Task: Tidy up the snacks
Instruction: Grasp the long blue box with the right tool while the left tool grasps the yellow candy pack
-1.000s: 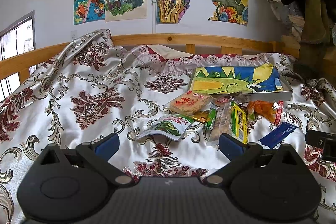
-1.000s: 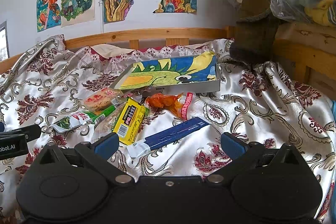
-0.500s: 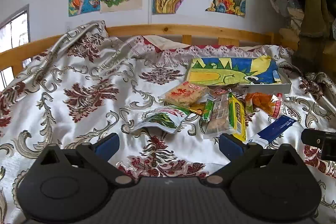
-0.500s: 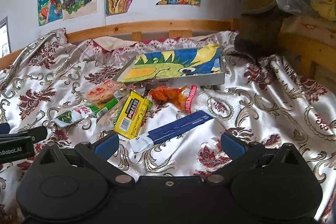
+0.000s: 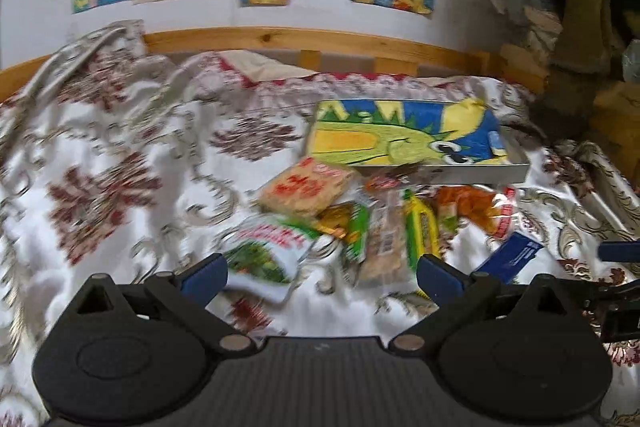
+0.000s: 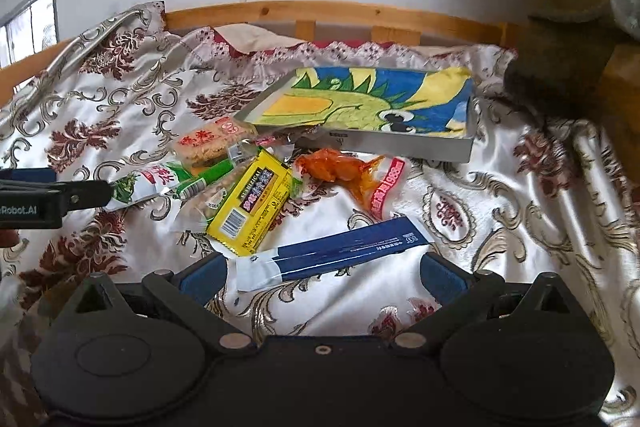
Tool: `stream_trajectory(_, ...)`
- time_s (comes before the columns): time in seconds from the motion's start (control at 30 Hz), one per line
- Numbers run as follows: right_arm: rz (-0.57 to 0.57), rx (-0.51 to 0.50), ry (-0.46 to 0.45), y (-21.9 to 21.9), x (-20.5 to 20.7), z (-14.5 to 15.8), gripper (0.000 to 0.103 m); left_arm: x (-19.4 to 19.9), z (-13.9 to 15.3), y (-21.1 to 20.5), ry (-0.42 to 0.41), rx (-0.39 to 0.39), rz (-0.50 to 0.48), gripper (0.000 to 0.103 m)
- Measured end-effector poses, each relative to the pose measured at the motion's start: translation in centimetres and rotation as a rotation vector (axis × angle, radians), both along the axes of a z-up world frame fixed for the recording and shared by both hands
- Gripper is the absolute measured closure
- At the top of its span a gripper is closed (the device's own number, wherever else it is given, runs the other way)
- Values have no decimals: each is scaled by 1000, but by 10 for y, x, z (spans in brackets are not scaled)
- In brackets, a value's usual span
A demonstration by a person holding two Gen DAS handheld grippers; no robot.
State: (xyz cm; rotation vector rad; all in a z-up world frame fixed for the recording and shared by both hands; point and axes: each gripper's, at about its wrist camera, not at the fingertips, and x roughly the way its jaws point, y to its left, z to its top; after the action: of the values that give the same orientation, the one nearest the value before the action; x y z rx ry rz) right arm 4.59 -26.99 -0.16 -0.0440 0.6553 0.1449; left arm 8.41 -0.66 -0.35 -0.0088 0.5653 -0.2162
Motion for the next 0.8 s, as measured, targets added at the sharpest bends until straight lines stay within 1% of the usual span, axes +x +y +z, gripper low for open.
stream_trajectory(0.1,4,87,26,-9,11,-3,3,16,1,-14,-6,8,-60,0)
stream_trajectory(0.17,7,125,48,-11,18,-7,3,28,1,-24,1,10,-108,0)
stream_trajectory(0.23,27,117,68,-7,23,-14,6,38,0,-34,4,15,-161,0)
stream_trajectory(0.3,56,94,102,-3,27,-22,12,45,-1,-42,13,15,-203,1)
stream_trajectory(0.37,69,94,129,-1,32,-28,14,53,-3,-50,25,4,-249,1)
stream_trajectory(0.43,69,111,143,-4,37,-32,18,62,-6,-58,49,-33,-290,1)
stream_trajectory(0.5,50,136,159,-9,43,-35,27,71,-9,-62,94,-99,-332,1)
stream_trajectory(0.53,37,147,171,-12,46,-37,29,77,-12,-65,123,-139,-350,1)
stream_trajectory(0.57,21,159,183,-15,49,-39,32,81,-14,-68,146,-162,-360,1)
stream_trajectory(0.6,8,168,191,-17,50,-41,36,85,-17,-69,166,-174,-365,2)
stream_trajectory(0.63,1,173,195,-19,49,-42,39,88,-19,-71,184,-183,-368,2)
stream_trajectory(0.7,-9,167,196,-20,49,-43,47,94,-23,-73,216,-193,-368,6)
stream_trajectory(0.8,-28,167,197,-22,50,-42,54,100,-30,-71,261,-197,-367,8)
